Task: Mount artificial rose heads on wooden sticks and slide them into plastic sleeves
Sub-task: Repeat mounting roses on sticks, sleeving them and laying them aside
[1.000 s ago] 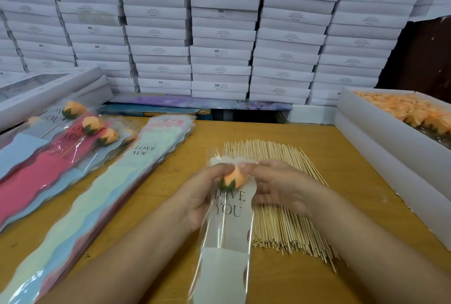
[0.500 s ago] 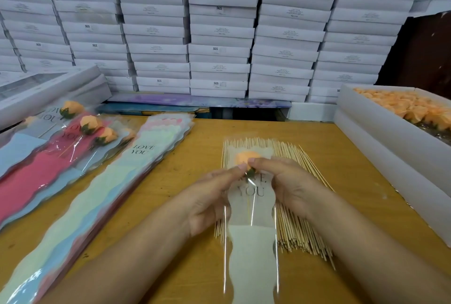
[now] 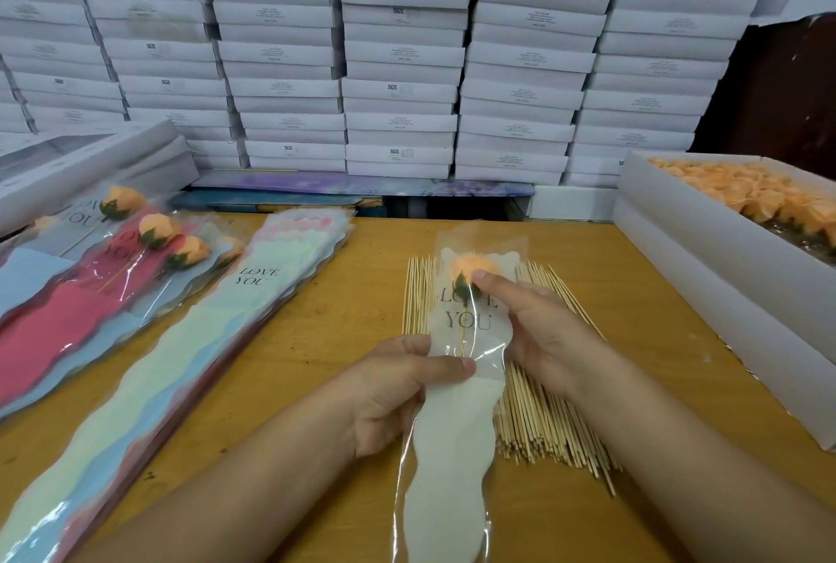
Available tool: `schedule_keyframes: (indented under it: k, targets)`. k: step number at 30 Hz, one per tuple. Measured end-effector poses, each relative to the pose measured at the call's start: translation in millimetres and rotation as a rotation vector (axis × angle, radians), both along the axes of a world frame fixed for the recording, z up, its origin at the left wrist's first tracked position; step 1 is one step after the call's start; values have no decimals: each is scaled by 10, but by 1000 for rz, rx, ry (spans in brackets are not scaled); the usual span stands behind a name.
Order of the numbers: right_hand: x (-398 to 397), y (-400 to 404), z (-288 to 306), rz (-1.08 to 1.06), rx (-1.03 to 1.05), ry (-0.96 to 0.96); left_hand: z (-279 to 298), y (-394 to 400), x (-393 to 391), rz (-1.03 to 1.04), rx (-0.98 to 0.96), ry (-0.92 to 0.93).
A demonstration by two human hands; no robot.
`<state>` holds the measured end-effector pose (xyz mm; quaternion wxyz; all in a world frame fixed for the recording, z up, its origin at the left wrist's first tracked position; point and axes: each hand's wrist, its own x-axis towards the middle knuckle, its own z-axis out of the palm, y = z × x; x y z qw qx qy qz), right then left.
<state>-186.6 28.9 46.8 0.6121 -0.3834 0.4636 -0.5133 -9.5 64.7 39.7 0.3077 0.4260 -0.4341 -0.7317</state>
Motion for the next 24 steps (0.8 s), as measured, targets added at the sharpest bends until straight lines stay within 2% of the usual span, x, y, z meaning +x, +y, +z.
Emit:
schedule_keyframes:
  k: [6,14,20,24]
  targets:
    - [12,53,-22,145,75,12,9,17,-10,1,3,9]
    - [-132,-86,63,-67,74,37,-16,88,-47,-110,-40,-102]
    - [-279,-168,130,-158,76,-4,-45,96,-26,-250,-5,-109]
    - [-303,-152,107,-163,73,-48,-42,128,-47,-226,7,-83]
